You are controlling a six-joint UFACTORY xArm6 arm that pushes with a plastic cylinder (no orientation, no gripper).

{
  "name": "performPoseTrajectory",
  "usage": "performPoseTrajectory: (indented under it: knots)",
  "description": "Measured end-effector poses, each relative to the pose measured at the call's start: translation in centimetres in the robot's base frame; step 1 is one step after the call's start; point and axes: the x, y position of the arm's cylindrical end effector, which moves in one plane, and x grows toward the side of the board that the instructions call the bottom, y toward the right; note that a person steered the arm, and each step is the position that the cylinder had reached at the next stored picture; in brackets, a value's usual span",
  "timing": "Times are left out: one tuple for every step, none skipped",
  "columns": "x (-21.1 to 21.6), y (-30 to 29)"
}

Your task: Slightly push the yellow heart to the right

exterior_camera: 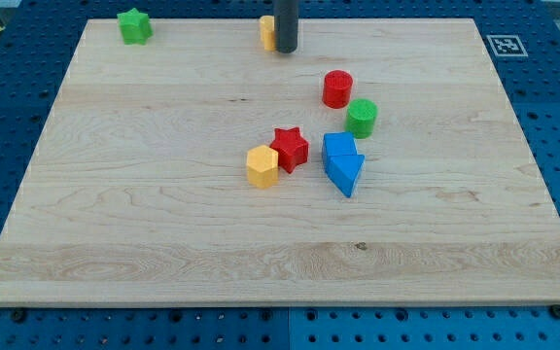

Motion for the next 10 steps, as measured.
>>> performPoseTrajectory:
  knots:
    - [1.2, -2.1]
    - [0.8, -5.3]
    - [0.1, -5.8]
    - [-0.3, -5.8]
    - [-2.3, -5.8]
    - [-3.5, -5.8]
    - [-3.4, -5.8]
    - [-2.5, -5.8]
    - [-2.0, -5.8]
    - [-2.0, -4.7]
